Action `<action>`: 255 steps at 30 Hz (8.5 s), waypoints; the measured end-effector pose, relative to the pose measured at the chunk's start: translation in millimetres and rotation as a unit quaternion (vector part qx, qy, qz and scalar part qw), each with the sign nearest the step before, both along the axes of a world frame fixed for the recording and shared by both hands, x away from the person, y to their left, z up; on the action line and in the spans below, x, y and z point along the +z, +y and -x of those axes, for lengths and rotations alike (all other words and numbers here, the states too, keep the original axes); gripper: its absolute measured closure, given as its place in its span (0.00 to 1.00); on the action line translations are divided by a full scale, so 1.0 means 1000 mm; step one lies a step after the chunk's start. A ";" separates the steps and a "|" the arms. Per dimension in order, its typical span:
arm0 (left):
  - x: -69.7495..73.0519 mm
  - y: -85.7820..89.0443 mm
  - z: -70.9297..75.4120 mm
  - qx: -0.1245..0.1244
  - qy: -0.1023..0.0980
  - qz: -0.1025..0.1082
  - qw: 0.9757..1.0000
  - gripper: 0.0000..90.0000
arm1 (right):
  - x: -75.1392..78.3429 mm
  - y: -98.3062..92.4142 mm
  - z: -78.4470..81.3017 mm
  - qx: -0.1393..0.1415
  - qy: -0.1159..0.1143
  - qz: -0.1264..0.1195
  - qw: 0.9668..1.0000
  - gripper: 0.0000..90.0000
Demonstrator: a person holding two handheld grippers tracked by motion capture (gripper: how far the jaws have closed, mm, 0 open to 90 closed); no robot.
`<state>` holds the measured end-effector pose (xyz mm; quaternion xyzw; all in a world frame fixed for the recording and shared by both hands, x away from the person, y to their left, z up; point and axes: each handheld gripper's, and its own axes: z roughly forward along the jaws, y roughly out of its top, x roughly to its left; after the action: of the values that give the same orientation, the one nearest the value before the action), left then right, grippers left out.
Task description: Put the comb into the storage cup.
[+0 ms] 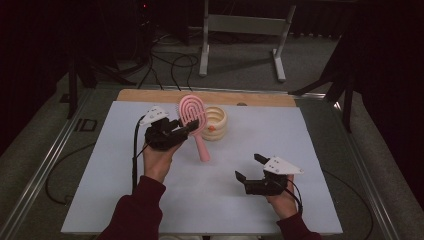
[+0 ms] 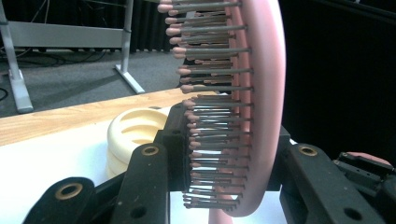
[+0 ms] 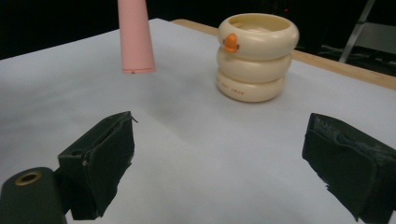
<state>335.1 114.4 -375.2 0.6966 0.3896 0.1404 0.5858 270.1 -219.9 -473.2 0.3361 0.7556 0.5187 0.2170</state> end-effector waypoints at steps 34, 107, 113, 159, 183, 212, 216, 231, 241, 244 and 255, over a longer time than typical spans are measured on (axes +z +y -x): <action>0.021 0.006 -0.021 0.019 -0.015 -0.011 1.000 0.72 | -0.009 -0.041 0.008 -0.047 -0.019 -0.030 0.998 0.10; 0.055 -0.022 -0.077 0.067 -0.044 -0.039 0.996 0.72 | -0.011 -0.049 0.003 -0.055 -0.001 -0.054 0.997 0.11; 0.056 -0.027 -0.082 0.070 -0.047 -0.054 0.995 0.72 | -0.012 -0.048 0.003 -0.053 0.000 -0.053 0.997 0.11; 0.043 -0.051 -0.098 0.096 -0.052 -0.059 0.992 0.72 | -0.010 -0.049 0.002 -0.054 0.000 -0.062 0.997 0.11; 0.035 -0.061 -0.105 0.106 -0.055 -0.058 0.991 0.72 | -0.012 -0.047 0.001 -0.053 0.002 -0.061 0.997 0.11; 0.021 -0.071 -0.115 0.117 -0.045 -0.063 0.990 0.72 | -0.011 -0.049 0.000 -0.058 0.000 -0.067 0.996 0.11; 0.019 -0.073 -0.116 0.117 -0.043 -0.060 0.990 0.72 | -0.010 -0.050 0.000 -0.059 0.001 -0.071 0.996 0.11; 0.011 -0.079 -0.119 0.115 -0.038 -0.068 0.990 0.72 | -0.009 -0.051 0.000 -0.058 -0.001 -0.072 0.996 0.11; 0.007 -0.082 -0.120 0.116 -0.038 -0.070 0.990 0.72 | -0.010 -0.051 0.000 -0.058 0.000 -0.072 0.996 0.11; 0.005 -0.083 -0.121 0.116 -0.037 -0.071 0.990 0.72 | -0.010 -0.051 0.000 -0.058 0.001 -0.073 0.996 0.11; -0.002 -0.087 -0.123 0.111 -0.033 -0.078 0.990 0.72 | -0.010 -0.051 0.000 -0.056 0.001 -0.072 0.996 0.11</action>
<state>458.0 27.5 -377.2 0.6878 0.4324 0.2575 0.5231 270.1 -270.6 -483.5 0.3934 0.6964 0.5583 0.2204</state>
